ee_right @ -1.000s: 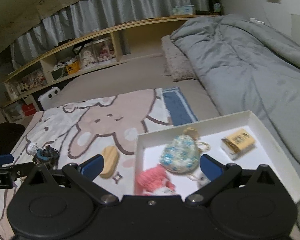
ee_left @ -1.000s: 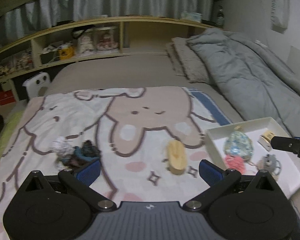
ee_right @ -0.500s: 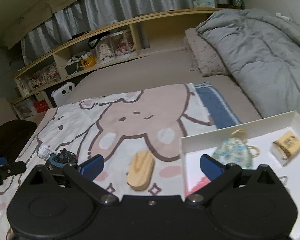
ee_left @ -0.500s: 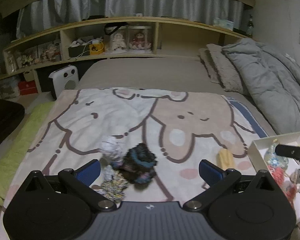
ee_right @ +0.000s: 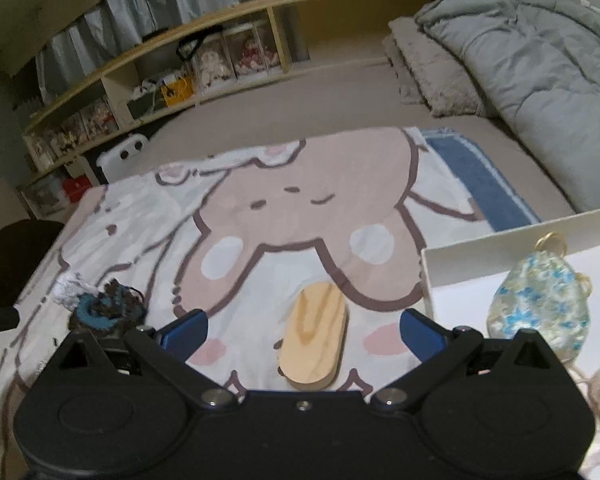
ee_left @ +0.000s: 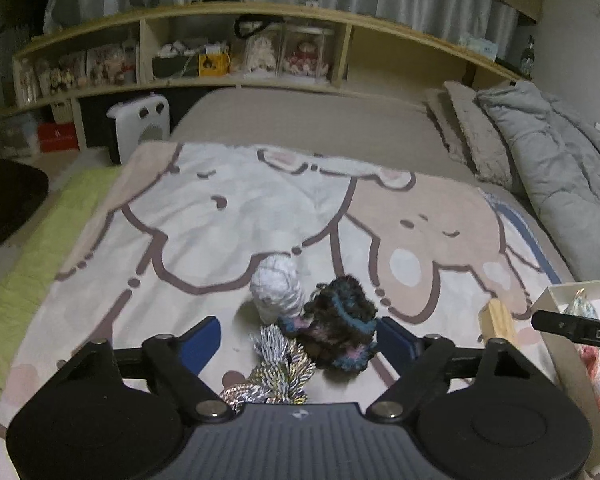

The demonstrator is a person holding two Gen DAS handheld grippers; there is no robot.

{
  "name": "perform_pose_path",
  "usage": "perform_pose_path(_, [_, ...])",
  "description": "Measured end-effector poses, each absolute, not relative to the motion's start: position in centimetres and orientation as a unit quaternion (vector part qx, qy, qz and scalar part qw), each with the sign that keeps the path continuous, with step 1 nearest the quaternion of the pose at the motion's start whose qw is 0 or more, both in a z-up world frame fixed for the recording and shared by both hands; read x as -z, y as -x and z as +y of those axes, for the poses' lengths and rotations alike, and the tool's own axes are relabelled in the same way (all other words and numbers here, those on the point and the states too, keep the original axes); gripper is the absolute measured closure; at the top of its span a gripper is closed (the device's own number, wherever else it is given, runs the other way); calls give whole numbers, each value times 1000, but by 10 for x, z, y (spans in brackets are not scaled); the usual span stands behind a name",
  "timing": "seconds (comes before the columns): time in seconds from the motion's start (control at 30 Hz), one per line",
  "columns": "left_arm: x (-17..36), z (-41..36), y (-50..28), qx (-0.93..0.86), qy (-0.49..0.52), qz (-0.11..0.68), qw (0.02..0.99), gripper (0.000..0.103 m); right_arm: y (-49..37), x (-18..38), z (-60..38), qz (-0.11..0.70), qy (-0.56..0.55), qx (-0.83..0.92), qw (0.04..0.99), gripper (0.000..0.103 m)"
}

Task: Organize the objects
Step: 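Grasp the braided rope toy with the left tool while the right tool grasps the wooden block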

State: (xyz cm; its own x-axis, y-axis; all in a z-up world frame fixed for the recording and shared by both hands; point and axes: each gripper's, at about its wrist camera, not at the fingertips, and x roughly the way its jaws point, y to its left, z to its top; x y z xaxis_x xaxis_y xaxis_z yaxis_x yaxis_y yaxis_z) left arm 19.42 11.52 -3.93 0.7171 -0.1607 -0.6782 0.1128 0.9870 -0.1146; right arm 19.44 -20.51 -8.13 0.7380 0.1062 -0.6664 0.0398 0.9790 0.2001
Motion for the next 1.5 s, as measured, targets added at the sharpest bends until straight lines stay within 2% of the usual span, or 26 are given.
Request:
perform_pose_path(0.03, [44, 117, -196, 74, 33, 374, 924, 23, -196, 85, -205, 364, -103, -20, 926, 2])
perform_pose_path(0.07, [49, 118, -199, 72, 34, 381, 921, 25, -198, 90, -205, 365, -107, -27, 924, 11])
perform_pose_path(0.17, [60, 121, -204, 66, 38, 400, 913, 31, -202, 104, -204, 367, -104, -32, 924, 22])
perform_pose_path(0.4, [87, 122, -214, 67, 26, 450, 890, 31, -200, 123, -197, 358, -65, -31, 931, 35])
perform_pose_path(0.47, [92, 121, -214, 63, 16, 454, 888, 31, -202, 126, -197, 364, -72, -39, 928, 43])
perform_pose_path(0.67, [98, 123, -216, 48, 17, 454, 889, 31, -203, 137, -195, 368, -66, -46, 926, 55])
perform_pose_path(1.13, [106, 120, -213, 25, -8, 430, 903, 35, -156, 122, -188, 403, -15, -139, 904, 56])
perform_pose_path(1.37, [105, 106, -208, 37, -59, 450, 891, 49, -124, 109, -180, 420, 16, -192, 887, 56])
perform_pose_path(1.5, [96, 101, -197, 62, -61, 474, 876, 52, -104, 109, -178, 434, 19, -203, 877, 56])
